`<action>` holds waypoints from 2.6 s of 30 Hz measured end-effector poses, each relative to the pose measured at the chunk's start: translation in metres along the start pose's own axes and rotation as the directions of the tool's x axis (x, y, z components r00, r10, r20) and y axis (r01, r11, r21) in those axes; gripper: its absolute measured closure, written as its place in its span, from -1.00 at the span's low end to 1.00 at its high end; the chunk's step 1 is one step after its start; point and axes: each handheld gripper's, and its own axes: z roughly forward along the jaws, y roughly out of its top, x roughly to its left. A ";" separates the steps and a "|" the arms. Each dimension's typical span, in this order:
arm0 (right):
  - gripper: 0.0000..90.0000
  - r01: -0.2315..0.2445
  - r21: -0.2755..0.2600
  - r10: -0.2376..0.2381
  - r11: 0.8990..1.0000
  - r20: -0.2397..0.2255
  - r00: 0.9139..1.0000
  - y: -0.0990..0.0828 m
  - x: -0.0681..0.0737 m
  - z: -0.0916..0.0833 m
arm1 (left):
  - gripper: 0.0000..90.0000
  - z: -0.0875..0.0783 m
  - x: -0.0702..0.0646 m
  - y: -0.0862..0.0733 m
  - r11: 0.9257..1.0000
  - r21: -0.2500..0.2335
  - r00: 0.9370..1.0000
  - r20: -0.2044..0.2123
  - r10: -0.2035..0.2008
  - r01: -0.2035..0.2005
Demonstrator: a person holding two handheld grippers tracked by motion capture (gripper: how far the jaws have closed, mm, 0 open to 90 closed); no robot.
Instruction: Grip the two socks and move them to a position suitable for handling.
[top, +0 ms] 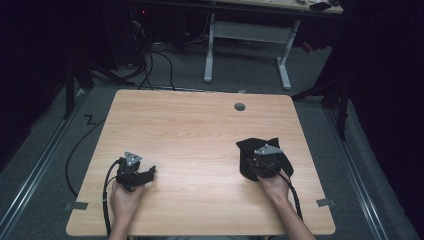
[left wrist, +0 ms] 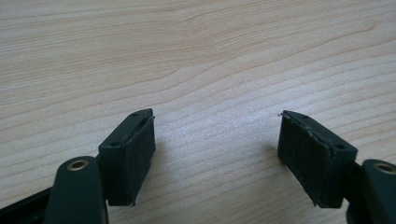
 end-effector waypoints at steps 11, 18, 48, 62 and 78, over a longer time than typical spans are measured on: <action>0.87 0.037 0.001 -0.037 0.999 0.026 0.999 0.001 -0.002 -0.001 | -0.38 0.000 0.000 0.000 1.000 -0.001 1.000 0.003 -0.004 0.004; 0.86 -0.004 -0.061 0.005 0.998 0.022 1.000 0.008 -0.010 -0.016 | -0.38 0.000 0.000 0.000 1.000 -0.001 1.000 0.001 -0.003 0.003; 0.86 -0.102 -0.163 0.098 0.981 -0.029 0.995 0.021 -0.034 -0.049 | -0.38 0.000 0.000 0.000 1.000 -0.001 1.000 0.003 -0.004 0.004; 0.86 -0.052 -0.195 0.042 0.979 -0.052 0.998 0.030 -0.009 -0.064 | -0.38 0.000 0.000 0.000 1.000 -0.001 1.000 0.001 -0.002 0.002; 0.86 0.009 -0.194 -0.030 0.981 -0.104 0.994 0.046 0.034 -0.057 | -0.38 0.000 0.000 0.000 1.000 -0.001 1.000 0.001 -0.002 0.002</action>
